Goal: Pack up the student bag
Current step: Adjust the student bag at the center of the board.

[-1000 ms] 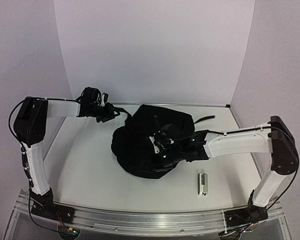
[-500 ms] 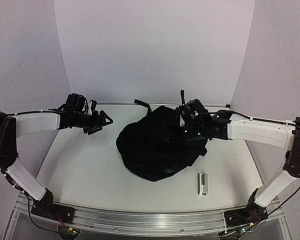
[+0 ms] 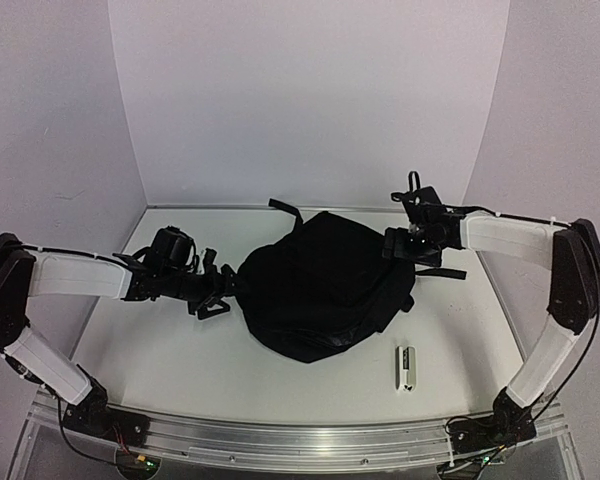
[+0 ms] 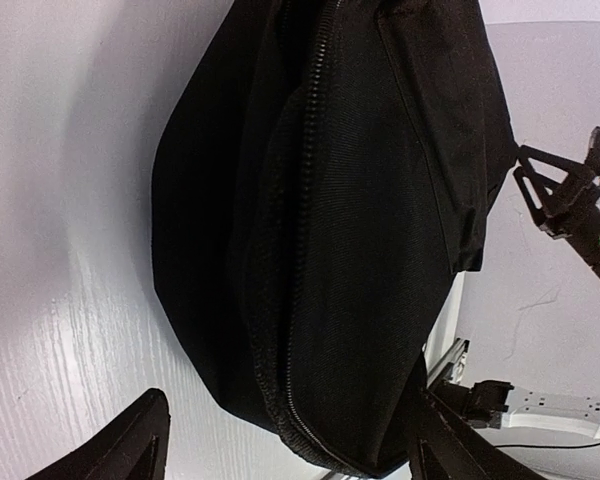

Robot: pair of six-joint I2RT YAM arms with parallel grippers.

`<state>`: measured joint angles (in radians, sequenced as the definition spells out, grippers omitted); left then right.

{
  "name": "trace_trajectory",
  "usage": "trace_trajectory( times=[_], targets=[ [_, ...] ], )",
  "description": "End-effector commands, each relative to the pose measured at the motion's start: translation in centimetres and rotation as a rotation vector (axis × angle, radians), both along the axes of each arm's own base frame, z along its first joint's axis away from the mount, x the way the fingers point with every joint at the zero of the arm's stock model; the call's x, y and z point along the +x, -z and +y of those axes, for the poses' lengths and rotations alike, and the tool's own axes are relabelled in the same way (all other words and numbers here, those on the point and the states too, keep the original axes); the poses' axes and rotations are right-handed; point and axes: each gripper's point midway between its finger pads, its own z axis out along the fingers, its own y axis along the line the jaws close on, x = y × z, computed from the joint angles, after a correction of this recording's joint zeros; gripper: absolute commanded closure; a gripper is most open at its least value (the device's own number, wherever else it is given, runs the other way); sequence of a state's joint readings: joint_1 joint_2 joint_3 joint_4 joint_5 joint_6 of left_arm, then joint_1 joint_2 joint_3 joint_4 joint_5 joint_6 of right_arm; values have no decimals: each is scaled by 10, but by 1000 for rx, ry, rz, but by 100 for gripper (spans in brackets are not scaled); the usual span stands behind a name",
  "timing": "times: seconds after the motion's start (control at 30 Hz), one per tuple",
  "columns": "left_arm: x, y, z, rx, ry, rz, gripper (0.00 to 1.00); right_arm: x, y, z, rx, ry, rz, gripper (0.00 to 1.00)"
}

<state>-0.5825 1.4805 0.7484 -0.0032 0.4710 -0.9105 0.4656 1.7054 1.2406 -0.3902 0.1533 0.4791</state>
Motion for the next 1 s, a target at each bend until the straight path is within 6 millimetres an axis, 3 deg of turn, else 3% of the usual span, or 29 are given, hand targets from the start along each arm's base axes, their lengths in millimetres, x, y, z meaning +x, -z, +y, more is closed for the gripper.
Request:
trace_trajectory(
  times=[0.0, 0.13, 0.33, 0.43, 0.53, 0.63, 0.7, 0.77, 0.83, 0.97],
  targets=[
    [6, -22, -22, -104, 18, -45, 29, 34, -4, 3, 33, -25, -44, 12],
    [10, -14, -30, -112, 21, -38, 56, 34, 12, 6, 60, -45, -3, 36],
    [31, -6, -37, -118, -20, -53, 90, 4, 44, 14, 128, -90, 106, 89],
    [49, -17, -37, -104, -29, -109, 100, -19, 56, 17, 174, -104, 164, 100],
    [69, -27, -21, -67, -71, -157, 100, -39, 59, 20, 203, -98, 193, 100],
    [86, -36, 8, -65, -135, -185, 100, -59, 57, 31, 222, -98, 197, 100],
    [90, -41, 17, -74, -124, -200, 94, -65, 52, 34, 229, -84, 184, 99],
    [90, -45, 19, -46, -92, -214, 76, -66, 47, 34, 237, -66, 169, 81],
    [85, -50, 21, -1, -58, -247, 55, -67, 35, 35, 252, -60, 144, 50],
    [67, -64, 30, 195, -34, -388, 31, -86, 11, 46, 279, -67, 111, 33]
  ],
)
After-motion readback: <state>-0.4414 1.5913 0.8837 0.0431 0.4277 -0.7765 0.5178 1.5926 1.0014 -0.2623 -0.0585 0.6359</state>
